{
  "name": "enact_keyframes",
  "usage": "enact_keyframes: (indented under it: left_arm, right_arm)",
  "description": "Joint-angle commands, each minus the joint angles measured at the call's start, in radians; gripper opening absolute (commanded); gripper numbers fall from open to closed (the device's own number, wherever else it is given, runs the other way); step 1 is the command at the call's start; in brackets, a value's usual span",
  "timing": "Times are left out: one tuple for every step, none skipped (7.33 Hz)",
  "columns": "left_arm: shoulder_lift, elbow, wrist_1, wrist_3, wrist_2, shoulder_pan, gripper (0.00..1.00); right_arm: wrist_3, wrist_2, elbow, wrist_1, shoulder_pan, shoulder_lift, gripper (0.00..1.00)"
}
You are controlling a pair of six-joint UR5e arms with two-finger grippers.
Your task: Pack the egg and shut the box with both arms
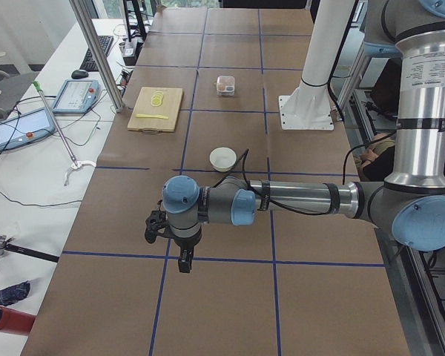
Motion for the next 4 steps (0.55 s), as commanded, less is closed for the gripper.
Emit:
enact_keyframes:
  left_arm:
    - [0.0, 0.001, -0.002, 0.001, 0.0, 0.0, 1.0]
    - [0.0, 0.001, -0.005, 0.001, 0.0, 0.0, 1.0]
    - [0.0, 0.002, -0.015, 0.001, 0.0, 0.0, 1.0]
    - [0.0, 0.004, -0.015, 0.001, 0.0, 0.0, 1.0]
  right_arm:
    - [-0.023, -0.016, -0.023, 0.001, -0.002, 0.001, 1.0]
    - [-0.085, -0.016, -0.028, 0.001, -0.002, 0.0, 1.0]
    - [-0.11, -0.004, -0.028, 0.001, -0.002, 0.0, 1.0]
    - [-0.109, -0.002, -0.028, 0.0, -0.002, 0.0, 1.0]
